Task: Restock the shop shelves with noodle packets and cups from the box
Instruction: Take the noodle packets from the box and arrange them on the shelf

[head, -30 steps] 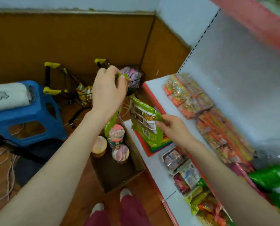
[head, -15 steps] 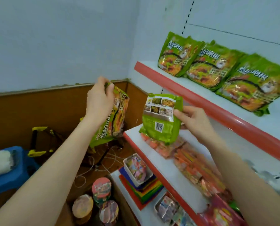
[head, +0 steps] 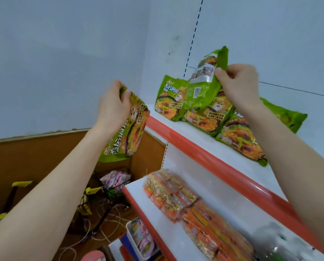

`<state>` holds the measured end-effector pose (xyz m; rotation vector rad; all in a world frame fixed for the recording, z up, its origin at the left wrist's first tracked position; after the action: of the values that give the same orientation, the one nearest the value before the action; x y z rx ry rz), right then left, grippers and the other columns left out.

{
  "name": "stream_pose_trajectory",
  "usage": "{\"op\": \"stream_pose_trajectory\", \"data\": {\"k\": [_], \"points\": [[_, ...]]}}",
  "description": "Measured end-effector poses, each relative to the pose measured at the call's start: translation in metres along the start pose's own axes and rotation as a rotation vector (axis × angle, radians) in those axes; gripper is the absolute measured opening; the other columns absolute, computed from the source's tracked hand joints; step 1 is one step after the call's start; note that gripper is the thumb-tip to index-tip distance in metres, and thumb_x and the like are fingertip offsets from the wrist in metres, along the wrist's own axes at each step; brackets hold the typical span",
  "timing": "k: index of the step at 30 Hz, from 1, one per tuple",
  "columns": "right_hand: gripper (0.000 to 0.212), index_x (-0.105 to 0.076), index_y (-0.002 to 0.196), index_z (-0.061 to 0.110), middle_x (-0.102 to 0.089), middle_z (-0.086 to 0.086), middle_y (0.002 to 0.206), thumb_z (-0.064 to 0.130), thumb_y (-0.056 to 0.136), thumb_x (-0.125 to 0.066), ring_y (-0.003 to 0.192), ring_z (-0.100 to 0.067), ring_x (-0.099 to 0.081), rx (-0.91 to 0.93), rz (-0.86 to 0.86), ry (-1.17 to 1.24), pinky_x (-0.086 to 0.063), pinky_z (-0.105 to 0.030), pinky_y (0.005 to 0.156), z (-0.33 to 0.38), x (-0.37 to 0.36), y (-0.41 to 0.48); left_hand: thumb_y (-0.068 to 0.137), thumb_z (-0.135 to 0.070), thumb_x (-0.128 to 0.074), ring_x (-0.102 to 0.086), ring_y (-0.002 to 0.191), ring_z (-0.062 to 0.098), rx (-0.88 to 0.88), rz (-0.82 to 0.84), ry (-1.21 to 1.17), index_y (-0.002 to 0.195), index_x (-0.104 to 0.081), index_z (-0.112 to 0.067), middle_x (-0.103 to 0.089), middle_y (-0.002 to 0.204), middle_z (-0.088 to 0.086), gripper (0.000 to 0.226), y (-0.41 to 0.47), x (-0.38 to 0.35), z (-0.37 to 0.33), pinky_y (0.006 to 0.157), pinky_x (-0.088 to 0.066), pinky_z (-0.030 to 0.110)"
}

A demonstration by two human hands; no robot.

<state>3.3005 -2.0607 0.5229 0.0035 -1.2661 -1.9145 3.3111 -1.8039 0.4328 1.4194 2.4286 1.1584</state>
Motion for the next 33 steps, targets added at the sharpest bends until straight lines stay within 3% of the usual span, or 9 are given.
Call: {"op": "stream_pose_trajectory", "data": {"k": [3,9,13,15,19,23,26,29,33], "points": [[0.044,-0.054,0.065,-0.010,-0.058,-0.028,0.063,0.030,0.085,-0.054,0.070,-0.044,-0.062,0.000,0.000,-0.013,-0.051,-0.053,0.070,-0.011,-0.008,0.003,0.097,-0.020,-0.044,-0.044,0.081,0.017,-0.057,0.036,0.023,0.105,-0.053,-0.005,-0.049,0.087,0.002,0.020,0.000,-0.013,-0.010,0.067,-0.028,0.025],[0.040,-0.050,0.053,-0.002,-0.055,-0.038,0.065,0.025,0.083,-0.051,0.068,-0.046,-0.061,0.004,-0.043,-0.089,-0.049,-0.046,0.067,-0.007,-0.029,0.004,0.092,-0.027,-0.055,-0.052,0.075,0.017,-0.202,0.215,0.011,0.099,-0.057,-0.007,-0.058,0.081,0.002,0.022,-0.006,-0.034,-0.031,0.061,-0.030,0.021],[0.039,-0.042,0.052,0.006,-0.034,-0.015,0.050,0.020,0.088,-0.049,0.054,-0.024,-0.032,0.003,-0.049,-0.202,-0.022,-0.037,0.061,0.005,-0.043,0.001,0.086,-0.031,-0.062,-0.056,0.074,0.020,-0.272,0.332,-0.012,0.094,-0.057,-0.009,-0.062,0.077,0.003,0.024,-0.008,-0.041,-0.032,0.064,-0.040,0.026],[0.045,-0.032,0.048,0.009,-0.027,-0.009,0.047,0.019,0.088,-0.049,0.054,-0.024,-0.027,-0.015,-0.058,-0.248,-0.014,-0.035,0.060,0.006,-0.045,0.001,0.087,-0.031,-0.061,-0.052,0.067,0.016,-0.273,0.339,-0.008,0.091,-0.055,-0.010,-0.053,0.067,-0.007,0.022,-0.004,-0.038,-0.026,0.056,-0.035,0.017],[0.049,-0.027,0.046,0.013,-0.027,-0.005,0.046,0.020,0.089,-0.048,0.061,-0.027,-0.032,-0.033,-0.074,-0.345,-0.021,-0.032,0.059,0.009,-0.034,0.001,0.089,-0.031,-0.058,-0.050,0.071,0.015,-0.257,0.347,-0.007,0.100,-0.056,-0.006,-0.057,0.079,0.000,0.027,0.003,-0.032,-0.011,0.057,-0.033,0.017],[0.033,-0.041,0.061,0.004,-0.033,-0.011,0.054,0.019,0.089,-0.046,0.068,-0.031,-0.035,-0.013,-0.025,-0.563,-0.022,-0.031,0.062,0.017,-0.021,0.002,0.090,-0.030,-0.057,-0.049,0.075,0.014,-0.283,0.353,-0.048,0.100,-0.056,-0.005,-0.055,0.082,0.000,0.027,0.005,-0.031,-0.005,0.053,-0.032,0.019],[0.018,-0.053,0.074,0.002,-0.051,-0.022,0.077,0.014,0.087,-0.049,0.084,-0.038,-0.054,-0.035,0.096,-0.726,-0.030,-0.032,0.065,0.016,-0.031,-0.001,0.090,-0.031,-0.058,-0.050,0.078,0.016,-0.276,0.353,-0.067,0.100,-0.056,-0.005,-0.054,0.081,-0.001,0.029,0.006,-0.030,0.001,0.062,-0.032,0.023],[0.020,-0.059,0.094,-0.003,-0.061,-0.025,0.104,0.014,0.087,-0.049,0.101,-0.039,-0.057,-0.076,0.185,-0.814,-0.041,-0.034,0.074,0.012,-0.052,-0.007,0.089,-0.030,-0.058,-0.052,0.078,0.017,-0.264,0.368,-0.091,0.099,-0.056,-0.006,-0.055,0.081,0.000,0.026,0.006,-0.028,0.007,0.065,-0.035,0.027],[0.024,-0.062,0.089,0.006,-0.059,-0.014,0.087,0.027,0.086,-0.050,0.092,-0.033,-0.059,-0.144,0.246,-0.802,-0.038,-0.030,0.071,0.007,-0.077,-0.004,0.090,-0.030,-0.058,-0.057,0.079,0.022,-0.220,0.365,-0.102,0.095,-0.055,-0.006,-0.064,0.083,0.007,0.025,0.010,-0.021,0.021,0.068,-0.043,0.033]]}}
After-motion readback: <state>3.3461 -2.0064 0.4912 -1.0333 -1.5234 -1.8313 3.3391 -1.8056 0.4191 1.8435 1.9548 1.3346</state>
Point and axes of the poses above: each hand's wrist, its own y-axis towards the middle knuckle, its own x-axis out of the back of the hand, z = x × y, the point moved 4 cm from there along y, towards the middle knuckle
